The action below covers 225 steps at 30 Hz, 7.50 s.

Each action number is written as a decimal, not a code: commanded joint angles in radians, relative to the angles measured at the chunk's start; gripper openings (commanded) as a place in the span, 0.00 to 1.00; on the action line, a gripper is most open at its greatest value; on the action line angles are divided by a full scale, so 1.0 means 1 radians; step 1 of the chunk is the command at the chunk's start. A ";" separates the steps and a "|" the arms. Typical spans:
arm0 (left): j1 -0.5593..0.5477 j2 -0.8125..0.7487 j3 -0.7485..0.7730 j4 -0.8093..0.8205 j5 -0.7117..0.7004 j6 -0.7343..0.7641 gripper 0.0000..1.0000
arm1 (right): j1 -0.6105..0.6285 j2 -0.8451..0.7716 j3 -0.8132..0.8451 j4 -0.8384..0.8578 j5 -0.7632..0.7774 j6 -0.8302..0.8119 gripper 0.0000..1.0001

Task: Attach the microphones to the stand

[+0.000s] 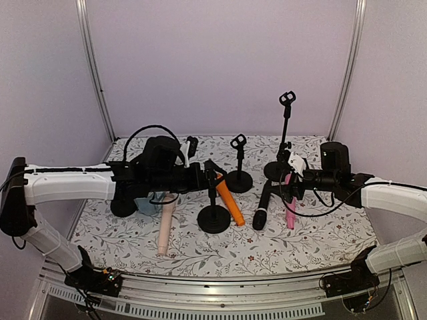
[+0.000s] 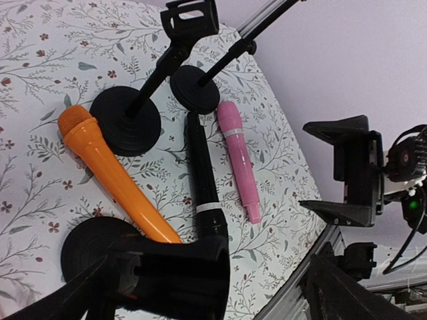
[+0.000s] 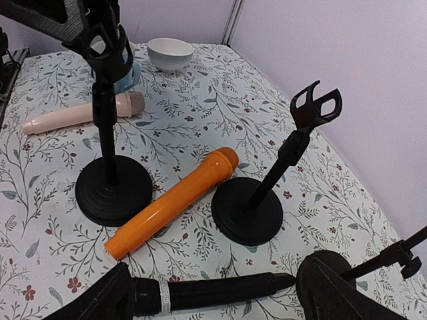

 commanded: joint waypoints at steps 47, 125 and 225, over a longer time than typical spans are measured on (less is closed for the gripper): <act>0.116 -0.256 0.002 0.124 -0.074 0.830 0.90 | -0.222 0.557 0.370 -0.530 0.293 0.404 0.67; -0.150 0.445 0.468 0.695 0.266 0.457 0.81 | -0.214 0.107 0.648 -0.208 -0.669 0.689 0.24; -0.009 0.287 0.661 -0.501 0.434 1.007 0.06 | -0.126 0.239 0.994 -1.079 -0.686 -0.141 0.78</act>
